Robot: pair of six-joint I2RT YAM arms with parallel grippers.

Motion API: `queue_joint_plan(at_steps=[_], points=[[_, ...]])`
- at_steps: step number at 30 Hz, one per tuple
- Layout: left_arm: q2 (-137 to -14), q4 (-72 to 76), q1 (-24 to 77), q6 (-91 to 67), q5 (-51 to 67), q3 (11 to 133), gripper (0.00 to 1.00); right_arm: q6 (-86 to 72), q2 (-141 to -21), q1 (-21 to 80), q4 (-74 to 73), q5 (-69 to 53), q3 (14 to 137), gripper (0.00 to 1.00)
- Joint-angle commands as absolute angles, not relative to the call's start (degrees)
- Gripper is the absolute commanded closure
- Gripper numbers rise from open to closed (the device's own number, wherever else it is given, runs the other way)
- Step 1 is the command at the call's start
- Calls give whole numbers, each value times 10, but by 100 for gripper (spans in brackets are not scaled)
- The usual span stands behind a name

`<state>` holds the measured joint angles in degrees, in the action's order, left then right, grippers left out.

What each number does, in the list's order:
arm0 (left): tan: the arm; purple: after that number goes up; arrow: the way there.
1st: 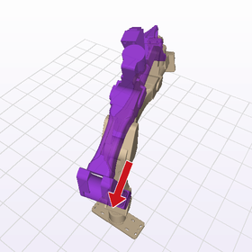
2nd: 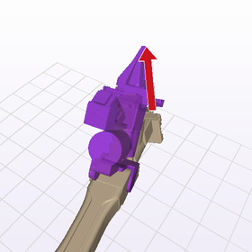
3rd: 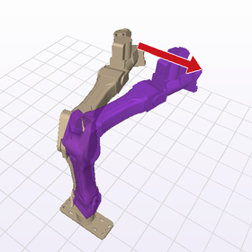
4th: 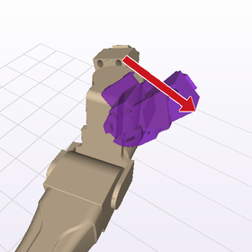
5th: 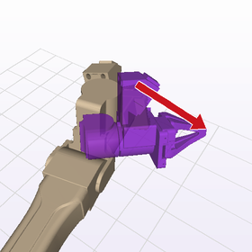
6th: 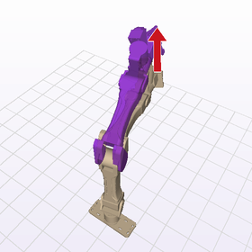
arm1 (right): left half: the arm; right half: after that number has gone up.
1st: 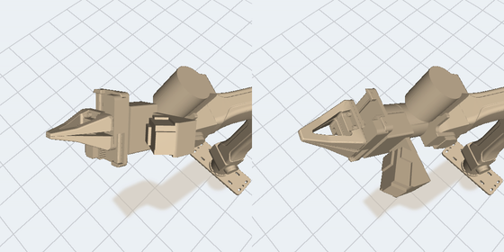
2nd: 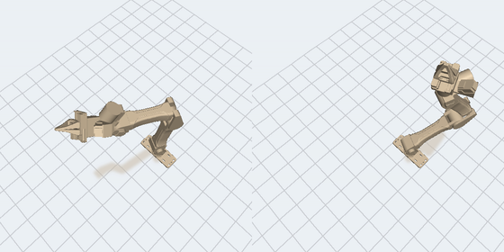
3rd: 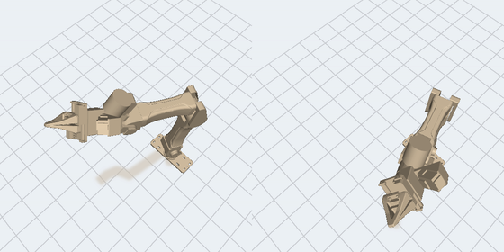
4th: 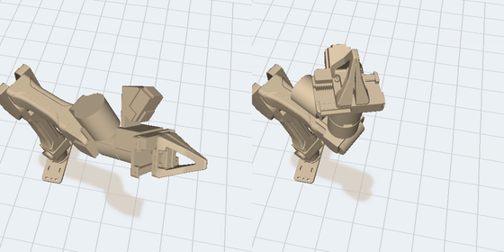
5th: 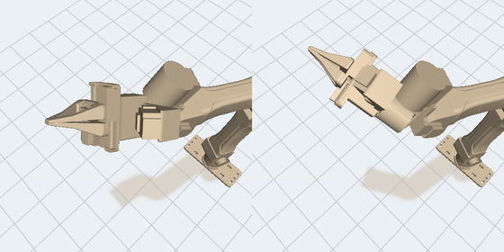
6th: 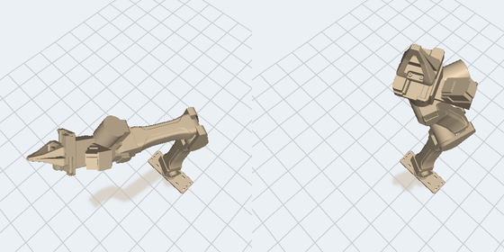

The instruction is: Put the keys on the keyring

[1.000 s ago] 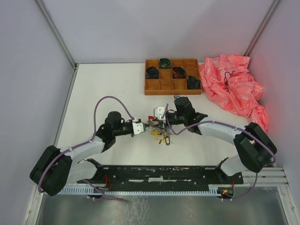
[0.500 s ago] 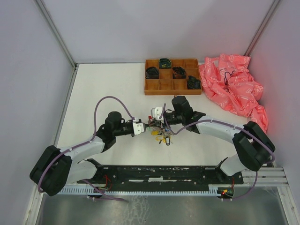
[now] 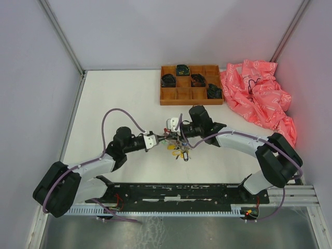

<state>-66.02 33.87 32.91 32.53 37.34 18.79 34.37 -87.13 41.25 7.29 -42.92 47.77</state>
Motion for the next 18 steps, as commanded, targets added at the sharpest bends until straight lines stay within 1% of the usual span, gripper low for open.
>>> queue_joint_plan(at_steps=[1,4,6,12,18], points=[[-650,553,301,201,371,129,80,310,-859,409,149,-435,472,99],[-664,647,285,143,373,97,75,284,-853,400,194,-441,456,99],[-677,691,280,113,374,83,73,264,-851,394,231,-449,446,99],[-740,827,278,42,372,61,72,223,-852,384,287,-472,432,99],[-822,921,276,2,390,69,74,195,-853,379,329,-495,422,99]])
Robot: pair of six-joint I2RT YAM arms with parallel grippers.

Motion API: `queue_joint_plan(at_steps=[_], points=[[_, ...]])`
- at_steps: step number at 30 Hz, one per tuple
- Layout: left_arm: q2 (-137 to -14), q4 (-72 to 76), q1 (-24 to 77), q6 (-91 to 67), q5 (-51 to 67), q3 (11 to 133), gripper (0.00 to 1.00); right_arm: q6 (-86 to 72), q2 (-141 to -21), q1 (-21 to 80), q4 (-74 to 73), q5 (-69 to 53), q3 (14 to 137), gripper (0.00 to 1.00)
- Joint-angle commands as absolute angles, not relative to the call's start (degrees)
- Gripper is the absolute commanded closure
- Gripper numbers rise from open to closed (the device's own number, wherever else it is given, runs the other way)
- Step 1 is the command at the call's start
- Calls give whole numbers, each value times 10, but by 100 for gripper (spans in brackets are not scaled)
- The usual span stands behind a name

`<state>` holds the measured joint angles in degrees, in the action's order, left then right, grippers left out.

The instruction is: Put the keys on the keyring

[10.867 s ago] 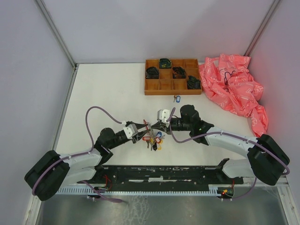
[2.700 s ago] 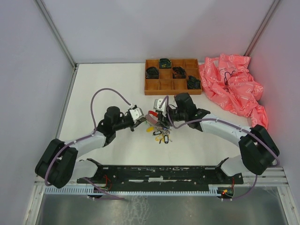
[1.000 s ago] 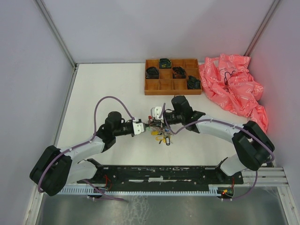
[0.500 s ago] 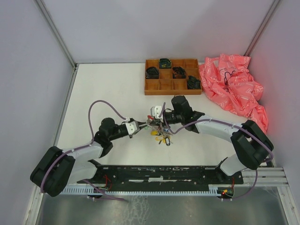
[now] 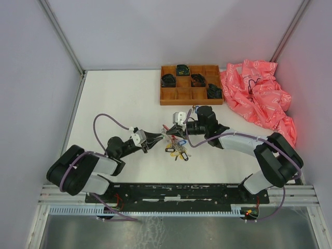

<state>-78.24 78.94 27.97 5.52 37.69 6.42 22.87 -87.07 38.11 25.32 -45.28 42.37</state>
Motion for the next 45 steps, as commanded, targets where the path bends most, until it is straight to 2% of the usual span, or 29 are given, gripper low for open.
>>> queue_joint_plan(at_steps=[1,14,21,31,34,40,45], points=[[-833,934,275,-1,392,70,74,194,-852,377,329,-500,422,99],[-872,953,266,-7,426,96,74,187,-870,374,340,-547,427,99],[-875,967,266,-8,474,103,76,215,-872,374,293,-552,438,99],[-873,957,266,9,497,112,86,250,-878,374,221,-567,460,99],[-869,943,266,16,496,116,84,254,-878,374,214,-572,462,98],[-851,907,266,32,467,111,74,261,-878,375,206,-569,463,98],[-836,885,266,41,447,110,71,263,-877,375,205,-564,462,99]])
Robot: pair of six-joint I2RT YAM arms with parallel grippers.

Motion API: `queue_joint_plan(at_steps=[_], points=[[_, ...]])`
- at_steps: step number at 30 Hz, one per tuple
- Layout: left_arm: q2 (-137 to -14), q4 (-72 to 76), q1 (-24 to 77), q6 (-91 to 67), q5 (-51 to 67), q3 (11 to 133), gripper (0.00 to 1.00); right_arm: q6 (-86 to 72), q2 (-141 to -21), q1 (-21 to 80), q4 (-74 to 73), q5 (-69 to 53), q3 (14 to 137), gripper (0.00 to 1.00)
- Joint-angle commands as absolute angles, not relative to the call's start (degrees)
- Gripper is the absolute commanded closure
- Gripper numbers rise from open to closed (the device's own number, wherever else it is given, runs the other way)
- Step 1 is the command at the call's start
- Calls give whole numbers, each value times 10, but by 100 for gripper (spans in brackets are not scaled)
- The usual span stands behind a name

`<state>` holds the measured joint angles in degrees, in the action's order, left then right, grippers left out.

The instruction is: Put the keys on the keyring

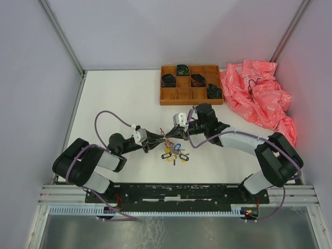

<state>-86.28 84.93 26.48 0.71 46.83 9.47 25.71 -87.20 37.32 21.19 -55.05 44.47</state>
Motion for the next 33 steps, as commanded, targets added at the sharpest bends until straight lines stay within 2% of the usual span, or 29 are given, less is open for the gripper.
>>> queue_joint_plan(at_steps=[1,10,13,17,20,22,24,27,33], points=[[-834,881,266,42,436,109,71,263,-877,375,206,-563,462,99],[-835,863,265,37,428,115,74,263,-873,375,210,-559,460,99],[-836,857,265,39,449,119,82,260,-873,375,213,-561,459,99],[-835,844,265,52,479,122,96,261,-875,374,212,-561,459,99],[-811,805,265,74,487,125,97,274,-872,374,188,-551,462,96],[-774,710,266,111,482,139,97,295,-863,375,158,-533,465,86],[-720,550,272,178,454,170,97,317,-849,374,133,-506,463,79],[-651,325,302,282,366,223,97,342,-828,374,115,-468,457,72],[-594,198,330,361,287,264,97,345,-779,374,167,-404,417,59]])
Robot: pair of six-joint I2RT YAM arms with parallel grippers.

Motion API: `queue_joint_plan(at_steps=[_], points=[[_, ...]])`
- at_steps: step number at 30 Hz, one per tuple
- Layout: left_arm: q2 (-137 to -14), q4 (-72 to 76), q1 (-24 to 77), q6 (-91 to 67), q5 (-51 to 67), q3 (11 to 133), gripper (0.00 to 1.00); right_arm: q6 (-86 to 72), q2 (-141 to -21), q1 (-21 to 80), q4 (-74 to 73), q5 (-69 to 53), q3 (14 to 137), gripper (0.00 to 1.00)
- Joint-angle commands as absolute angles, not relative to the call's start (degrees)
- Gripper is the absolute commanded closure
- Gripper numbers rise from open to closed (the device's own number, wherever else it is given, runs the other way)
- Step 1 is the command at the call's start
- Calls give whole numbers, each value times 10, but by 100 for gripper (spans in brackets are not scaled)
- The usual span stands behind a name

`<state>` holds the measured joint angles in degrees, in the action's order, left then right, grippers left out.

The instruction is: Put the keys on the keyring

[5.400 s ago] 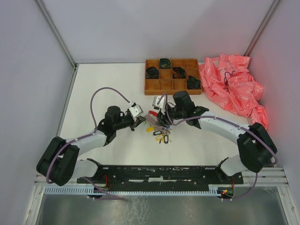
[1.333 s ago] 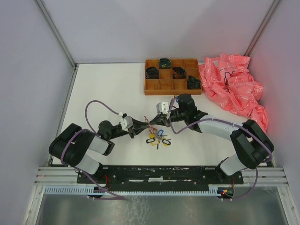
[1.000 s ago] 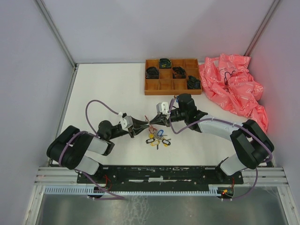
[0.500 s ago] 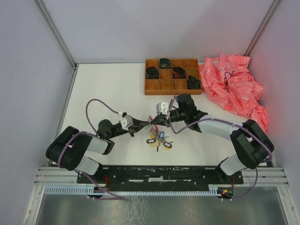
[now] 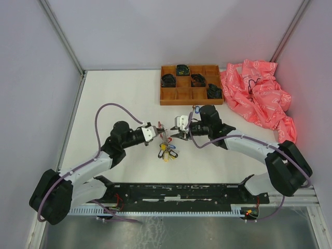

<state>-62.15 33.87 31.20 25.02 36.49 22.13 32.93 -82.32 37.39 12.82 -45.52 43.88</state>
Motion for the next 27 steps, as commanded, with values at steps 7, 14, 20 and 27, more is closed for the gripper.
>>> queue_joint_plan(at_steps=[7,14,20,27], points=[[-591,64,380,420,210,334,97,341,-766,374,188,-414,413,57],[-591,5,413,443,176,372,97,324,-781,375,211,-441,418,58],[-594,1,424,448,180,378,97,306,-791,377,227,-467,427,61],[-598,8,429,447,184,377,97,306,-820,386,212,-488,444,64]])
